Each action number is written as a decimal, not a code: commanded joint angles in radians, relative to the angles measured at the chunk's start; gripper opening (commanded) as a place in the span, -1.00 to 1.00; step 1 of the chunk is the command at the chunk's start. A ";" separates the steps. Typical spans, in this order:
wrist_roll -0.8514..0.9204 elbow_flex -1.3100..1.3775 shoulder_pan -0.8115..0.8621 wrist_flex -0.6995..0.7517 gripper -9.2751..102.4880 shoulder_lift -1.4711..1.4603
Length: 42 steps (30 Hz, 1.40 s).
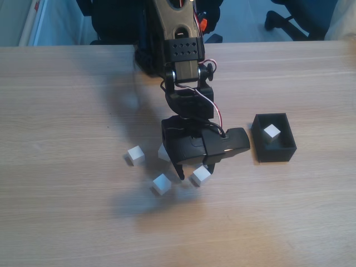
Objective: Pick blocks and place them in the box.
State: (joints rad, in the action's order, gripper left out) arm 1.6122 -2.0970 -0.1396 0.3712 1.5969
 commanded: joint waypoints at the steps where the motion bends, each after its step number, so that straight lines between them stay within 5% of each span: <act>1: -0.009 0.067 -0.011 -0.023 -0.47 -0.006; 11: -0.020 0.083 -0.021 0.008 -0.83 -0.023; 20: -0.051 0.067 -0.054 0.155 -0.83 0.100; 29: -0.206 0.044 -0.275 0.318 -0.82 0.397; 42: -0.371 0.225 -0.514 0.385 -0.79 0.321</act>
State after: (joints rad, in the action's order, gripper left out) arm 1.2640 -1.9466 -0.6412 0.7455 1.9297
